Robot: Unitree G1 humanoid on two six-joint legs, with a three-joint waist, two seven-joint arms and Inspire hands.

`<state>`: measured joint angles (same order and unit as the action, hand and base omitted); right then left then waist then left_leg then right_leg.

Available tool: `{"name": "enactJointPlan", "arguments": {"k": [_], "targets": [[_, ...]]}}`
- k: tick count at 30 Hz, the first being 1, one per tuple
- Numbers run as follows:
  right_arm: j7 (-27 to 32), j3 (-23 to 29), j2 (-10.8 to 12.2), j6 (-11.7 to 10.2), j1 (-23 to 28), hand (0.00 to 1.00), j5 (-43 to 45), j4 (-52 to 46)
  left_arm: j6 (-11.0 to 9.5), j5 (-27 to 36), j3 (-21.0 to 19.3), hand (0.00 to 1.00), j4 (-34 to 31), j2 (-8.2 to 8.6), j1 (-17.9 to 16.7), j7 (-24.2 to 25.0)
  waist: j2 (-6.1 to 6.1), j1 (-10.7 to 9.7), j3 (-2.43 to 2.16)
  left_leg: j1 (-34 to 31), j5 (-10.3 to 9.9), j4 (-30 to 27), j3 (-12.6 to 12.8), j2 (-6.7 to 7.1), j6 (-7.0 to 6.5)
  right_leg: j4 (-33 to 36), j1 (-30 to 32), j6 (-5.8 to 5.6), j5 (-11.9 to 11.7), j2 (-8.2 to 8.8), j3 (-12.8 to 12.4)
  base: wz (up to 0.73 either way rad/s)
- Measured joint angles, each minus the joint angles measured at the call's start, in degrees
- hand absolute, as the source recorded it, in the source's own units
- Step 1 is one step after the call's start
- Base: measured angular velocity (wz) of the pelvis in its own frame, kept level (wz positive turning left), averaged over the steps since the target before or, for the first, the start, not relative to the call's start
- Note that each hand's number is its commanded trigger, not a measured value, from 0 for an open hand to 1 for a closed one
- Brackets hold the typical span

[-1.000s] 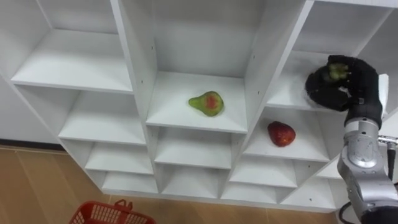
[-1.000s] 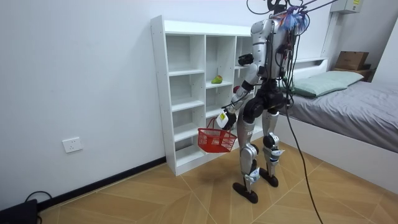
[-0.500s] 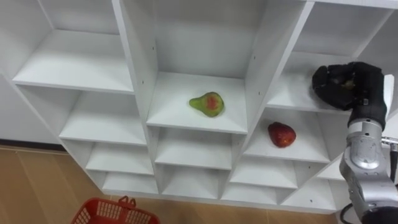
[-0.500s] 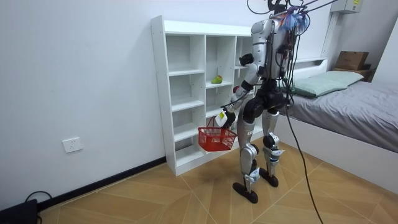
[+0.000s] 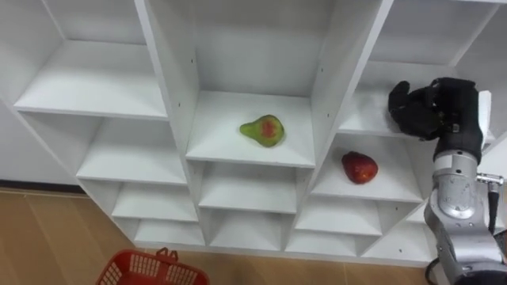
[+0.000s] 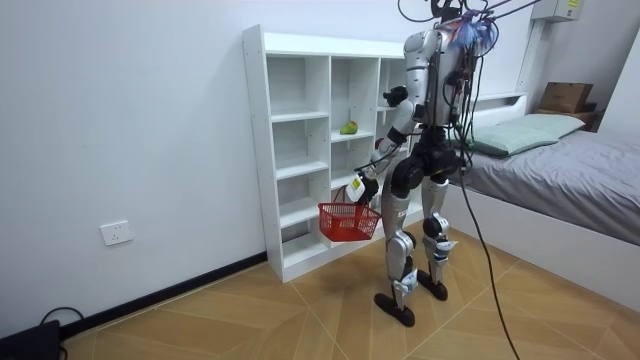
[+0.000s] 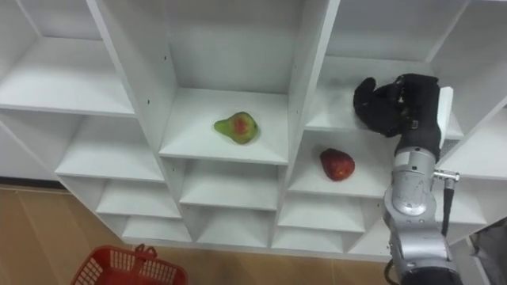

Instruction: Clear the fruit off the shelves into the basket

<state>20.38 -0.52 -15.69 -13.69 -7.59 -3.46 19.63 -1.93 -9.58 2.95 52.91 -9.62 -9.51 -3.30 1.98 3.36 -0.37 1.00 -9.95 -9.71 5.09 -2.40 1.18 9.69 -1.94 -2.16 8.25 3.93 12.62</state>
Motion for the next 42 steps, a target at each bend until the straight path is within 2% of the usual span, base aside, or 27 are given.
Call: {"name": "enactJointPlan", "arguments": {"k": [3, 7, 12, 14, 18, 23, 26, 28, 34, 39, 42], "targets": [[-1.1, -1.4, 0.2, 0.0, 2.3, 1.0, 1.7, -3.7, -0.7, 0.0, 0.0, 1.0, 0.0, 0.09, 0.0, 0.0, -0.27, 0.0, -0.09, 0.1, 0.0, 0.1, 0.3, 0.0, -0.01, 0.0, 0.1, 0.0, 0.0, 0.0, -0.4, -0.05], [-3.6, -1.7, 0.3, 1.5, 3.2, 1.0, 1.1, -6.1, -0.8, 0.0, 0.0, 1.0, 0.0, 0.13, 0.1, 0.0, -0.12, -0.5, -0.08, 0.2, 0.0, 0.2, 0.4, 0.01, -0.01, 0.0, 0.1, 0.0, 0.0, -0.01, -0.7, -0.02], [-7.5, -1.7, 1.8, 2.7, 4.8, 1.0, 0.1, -9.2, -1.0, 0.0, 0.1, 1.0, 0.0, 0.15, 0.1, 0.0, -0.02, -1.5, 0.0, 0.3, 0.0, 0.3, 1.0, 0.0, -0.02, 0.0, 0.1, 0.0, 0.0, -0.04, -1.4, -0.06], [-8.9, -1.7, 2.6, 2.7, 6.1, 1.0, -0.2, -10.8, -1.1, 0.0, 0.0, 1.0, 0.0, 0.15, 0.1, 0.0, 0.02, -1.7, 0.03, 0.2, 0.0, 0.4, 1.2, 0.0, -0.02, 0.0, 0.3, 0.0, 0.0, -0.05, -1.5, -0.04], [-11.2, -2.4, 2.8, 2.4, 8.7, 1.0, -0.8, -13.8, -1.8, 1.2, 0.2, 1.0, 0.1, 0.16, 0.3, 0.0, -0.04, -1.9, 0.07, 0.3, 0.0, 0.4, 1.7, -0.01, -0.02, 0.1, 0.8, 0.05, 0.0, -0.06, -2.1, -0.08], [-13.2, -2.8, 3.2, 2.2, 9.4, 1.0, -0.9, -14.2, -2.7, 1.2, 0.6, 1.0, 0.5, 0.18, 0.3, 0.1, -0.15, -2.3, 0.17, 0.5, 0.0, 0.9, 2.6, -0.03, -0.04, 0.1, 1.0, 0.07, -0.1, -0.12, -2.9, -0.09], [-15.0, -3.3, 4.6, 2.5, 12.1, 1.0, -0.5, -17.3, -3.2, 1.1, 0.6, 1.0, 0.5, 0.15, 0.4, 0.1, -0.37, -2.8, 0.11, -0.3, 0.0, 0.9, 2.7, -0.07, -0.04, 0.1, 1.8, 0.09, -0.1, -0.16, -3.0, 0.0], [-16.1, -4.7, 5.3, 2.5, 13.2, 1.0, -0.5, -18.1, -3.2, 1.3, 0.9, 1.0, 0.4, 0.18, 0.6, 0.0, -0.69, -3.3, 0.26, -0.8, 0.0, 0.7, 2.9, -0.08, -0.05, 0.2, 2.4, 0.14, -0.2, -0.16, -3.1, -0.02], [-18.0, -8.8, 5.8, 2.6, 15.1, 1.0, -0.4, -20.4, -4.1, 5.5, 3.0, 1.0, 2.4, 0.29, 3.6, 0.0, -1.52, -3.0, 0.51, -2.6, 0.0, 0.4, 4.0, -0.18, -0.1, 1.1, 5.2, 0.17, -0.2, -0.17, -4.3, -0.1], [-17.8, -10.8, 5.8, 2.6, 15.0, 1.0, 4.4, -20.3, -5.1, 5.6, 3.0, 1.0, 3.5, 0.41, 5.8, -0.1, -1.76, -2.9, 0.57, -3.6, 0.1, 0.4, 3.9, -0.19, -0.2, 1.2, 6.1, 0.24, -0.3, -0.2, -4.4, 0.0], [-17.4, -12.0, 5.8, 2.5, 14.9, 1.0, 6.3, -19.6, -5.4, 5.6, 3.1, 1.0, 6.2, 1.09, 7.3, -0.1, -1.82, -3.0, 0.61, -3.7, 0.1, 0.2, 3.9, -0.19, -0.21, 1.1, 6.2, 0.24, -0.3, -0.19, -4.4, 0.0]]}}
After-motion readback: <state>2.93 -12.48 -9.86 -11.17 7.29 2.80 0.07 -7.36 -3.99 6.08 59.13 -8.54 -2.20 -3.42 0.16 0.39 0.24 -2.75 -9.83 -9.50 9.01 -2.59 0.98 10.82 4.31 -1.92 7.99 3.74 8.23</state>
